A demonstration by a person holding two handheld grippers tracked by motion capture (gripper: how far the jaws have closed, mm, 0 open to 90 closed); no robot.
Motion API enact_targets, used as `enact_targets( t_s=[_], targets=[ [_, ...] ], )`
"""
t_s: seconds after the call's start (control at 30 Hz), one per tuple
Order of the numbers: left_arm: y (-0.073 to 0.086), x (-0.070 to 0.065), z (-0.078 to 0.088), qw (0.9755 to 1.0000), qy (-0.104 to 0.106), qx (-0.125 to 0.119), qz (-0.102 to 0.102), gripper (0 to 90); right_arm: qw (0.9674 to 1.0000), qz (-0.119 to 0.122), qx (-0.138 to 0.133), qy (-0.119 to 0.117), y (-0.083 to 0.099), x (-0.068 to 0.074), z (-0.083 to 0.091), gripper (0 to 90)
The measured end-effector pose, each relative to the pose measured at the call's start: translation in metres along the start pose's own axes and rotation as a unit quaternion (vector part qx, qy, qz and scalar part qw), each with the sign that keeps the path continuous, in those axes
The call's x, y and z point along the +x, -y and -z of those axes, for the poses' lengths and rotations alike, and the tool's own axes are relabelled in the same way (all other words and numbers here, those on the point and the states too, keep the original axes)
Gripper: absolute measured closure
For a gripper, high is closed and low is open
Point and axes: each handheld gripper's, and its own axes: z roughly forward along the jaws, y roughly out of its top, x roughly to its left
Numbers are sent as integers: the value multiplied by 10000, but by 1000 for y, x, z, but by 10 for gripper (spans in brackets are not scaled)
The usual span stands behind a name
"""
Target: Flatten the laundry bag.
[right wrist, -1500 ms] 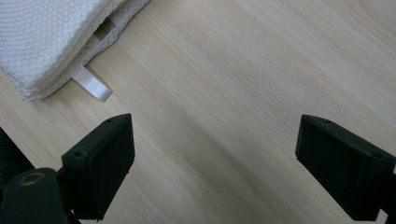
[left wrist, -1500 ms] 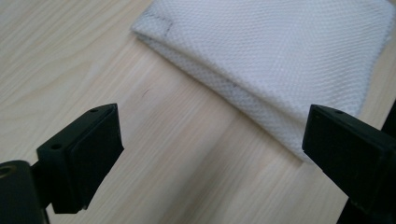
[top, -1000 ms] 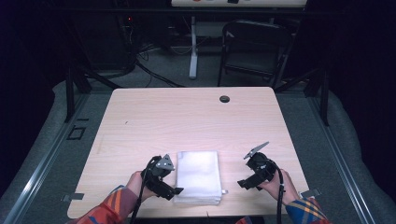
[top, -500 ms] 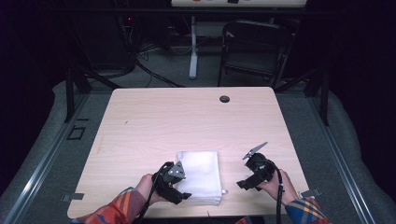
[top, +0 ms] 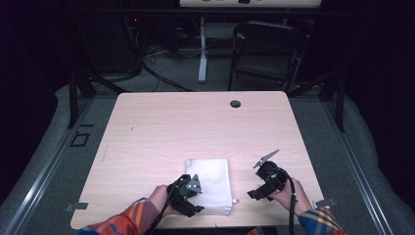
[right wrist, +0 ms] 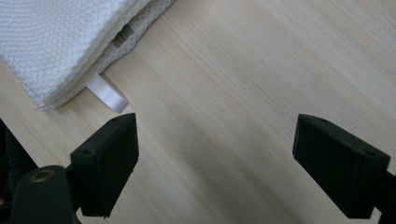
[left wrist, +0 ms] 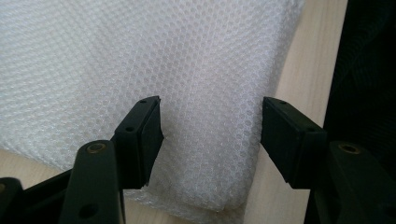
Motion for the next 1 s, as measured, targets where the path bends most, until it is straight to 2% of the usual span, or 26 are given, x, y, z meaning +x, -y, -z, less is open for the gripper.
enact_targets(
  t_s=[0.07, 0.2, 0.23, 0.4, 0.47, 0.5, 0.6, 0.63, 0.67, 0.7, 0.77, 0.8, 0.87, 0.93, 0.97, 1.0],
  targets=[
    [-1, -1, -5, 9998, -90, 163, -84, 420, 10000, 11, 18, -13, 0, 0, 0, 140],
    [-1, -2, -8, 9995, -216, 181, -118, 465, 10000, 10, 10, -9, 0, 1, -1, 141],
    [-1, -2, -8, 9993, -289, 183, -155, 522, 10000, 12, 31, -19, 0, 2, -2, 141],
    [-1, 0, -6, 9991, -366, 162, -126, 631, 10000, 8, 7, -79, 0, 4, -2, 142],
    [0, 3, -5, 9995, -299, 116, -3, 711, 10000, 64, 51, -22, -1, 4, -2, 144],
    [0, 3, -5, 9995, -299, 116, -3, 720, 10000, 64, 38, -20, -1, 5, -2, 146],
    [1, 8, -1, 9995, -202, -44, 243, 770, 10000, 49, -2, -31, -1, 6, -2, 153],
    [1, 8, -1, 9995, -202, -44, 243, 777, 10000, 53, -22, -76, -1, 7, -2, 154],
    [2, 11, 1, 9989, -117, -211, 402, 782, 10000, 72, -5, -44, -2, 7, -2, 157],
    [2, 11, 1, 9989, -117, -211, 402, 788, 9999, 70, -43, -81, -2, 8, -2, 170],
    [2, 14, 6, 9976, -72, -379, 574, 794, 9999, 148, -42, -56, -3, 9, -1, 187],
    [2, 15, 7, 9971, -76, -424, 630, 796, 9998, 112, -99, -89, -3, 11, -2, 203],
    [2, 16, 9, 9967, -61, -475, 650, 797, 9998, 183, -56, -51, -4, 12, -1, 225],
    [2, 17, 10, 9958, -34, -537, 741, 797, 9997, 212, -82, -102, -5, 15, -2, 276],
    [2, 18, 11, 9955, -30, -558, 760, 795, 9995, 297, -89, -106, -7, 19, -2, 339],
    [2, 18, 11, 9951, -8, -591, 790, 795, 9995, 297, -89, -106, -7, 19, -2, 339]
  ],
)
